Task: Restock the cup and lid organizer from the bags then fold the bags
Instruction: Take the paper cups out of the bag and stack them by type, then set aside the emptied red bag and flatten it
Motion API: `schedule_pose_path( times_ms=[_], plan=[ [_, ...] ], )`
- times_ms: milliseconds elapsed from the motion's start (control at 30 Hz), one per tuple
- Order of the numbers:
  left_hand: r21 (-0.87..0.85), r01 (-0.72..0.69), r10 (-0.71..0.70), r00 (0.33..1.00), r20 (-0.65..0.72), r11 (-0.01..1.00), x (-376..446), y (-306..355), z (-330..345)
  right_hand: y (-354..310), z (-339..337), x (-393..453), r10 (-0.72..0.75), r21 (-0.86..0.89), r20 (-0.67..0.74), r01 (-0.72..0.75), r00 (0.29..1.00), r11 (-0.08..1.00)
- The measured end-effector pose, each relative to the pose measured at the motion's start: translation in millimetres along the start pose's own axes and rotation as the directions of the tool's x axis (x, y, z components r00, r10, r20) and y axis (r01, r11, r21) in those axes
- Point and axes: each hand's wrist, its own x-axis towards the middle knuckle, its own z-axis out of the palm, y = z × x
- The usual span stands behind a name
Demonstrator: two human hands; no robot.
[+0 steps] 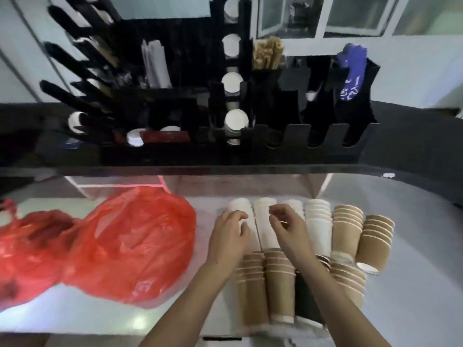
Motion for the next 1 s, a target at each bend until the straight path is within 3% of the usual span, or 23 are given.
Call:
schedule_pose_path(
  times_ms=[200,333,433,600,733,867,1000],
  plan=[
    [0.062,0.089,-0.074,0.974,-0.212,0.994,-15.8,-112.8,-93.4,-40.2,124.1,1.3,-0.019,-0.023,0.141,0.022,0.990,0.999],
    [0.099,0.174,-0.134,0.935,-0.327,0.980,-27.5,-177.8,-146.9,-49.0,183.3,3.0,-0.060,-0.172,0.166,0.089,0.984,0.981],
    [0.171,0.298,-0.221,0.905,-0.365,0.939,-37.9,-223.2,-179.8,-54.8,210.1,6.9,-0.052,-0.278,0.134,0.088,0.990,0.957],
    [0.206,0.501,-0.397,0.829,-0.394,0.841,-52.8,-273.0,-219.5,-58.7,239.2,5.4,0.023,-0.273,0.130,0.014,0.991,0.962],
    [0.238,0.571,-0.442,0.788,-0.430,0.786,-54.6,-304.6,-243.7,-59.0,256.6,-5.5,0.068,-0.322,0.110,-0.029,0.992,0.946],
    [0.315,0.548,-0.421,0.819,-0.390,0.775,-53.0,-328.8,-266.6,-63.3,267.1,-20.4,0.070,-0.366,0.104,-0.028,0.992,0.930],
    [0.306,0.613,-0.593,0.788,-0.168,0.728,-49.6,-338.1,-276.5,-70.5,274.1,-36.0,0.121,-0.387,0.066,-0.086,0.991,0.918]
  ],
)
